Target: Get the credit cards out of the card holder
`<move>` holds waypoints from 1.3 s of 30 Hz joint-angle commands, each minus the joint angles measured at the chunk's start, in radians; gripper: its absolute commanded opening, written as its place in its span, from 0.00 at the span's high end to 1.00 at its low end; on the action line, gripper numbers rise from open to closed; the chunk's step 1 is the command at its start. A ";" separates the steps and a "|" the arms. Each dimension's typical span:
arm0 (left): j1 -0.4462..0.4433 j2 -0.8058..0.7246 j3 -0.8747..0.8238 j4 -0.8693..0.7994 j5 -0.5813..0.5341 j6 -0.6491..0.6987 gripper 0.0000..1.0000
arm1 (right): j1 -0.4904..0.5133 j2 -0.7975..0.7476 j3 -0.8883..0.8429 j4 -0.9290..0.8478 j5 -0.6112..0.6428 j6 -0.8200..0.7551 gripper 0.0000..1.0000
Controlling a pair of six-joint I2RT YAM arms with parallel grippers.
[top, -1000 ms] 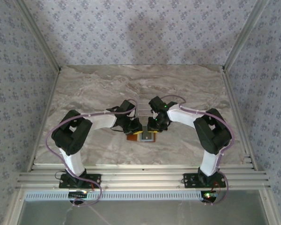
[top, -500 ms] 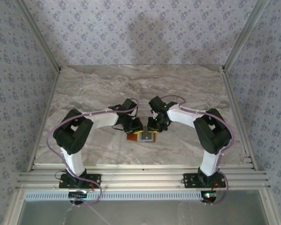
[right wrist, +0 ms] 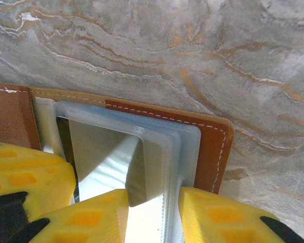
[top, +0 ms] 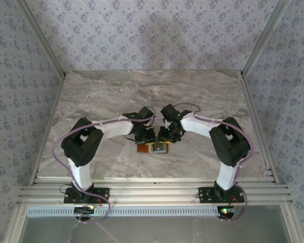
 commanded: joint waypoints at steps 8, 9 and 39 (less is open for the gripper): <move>0.000 -0.043 -0.036 -0.047 -0.038 0.004 0.86 | -0.013 0.007 -0.032 -0.040 0.031 0.005 0.66; 0.003 -0.050 -0.041 -0.037 -0.034 0.000 0.86 | -0.014 0.005 -0.032 -0.042 0.031 0.006 0.66; 0.096 -0.123 -0.307 0.527 0.258 -0.219 0.79 | -0.014 0.005 -0.040 -0.027 0.022 0.008 0.71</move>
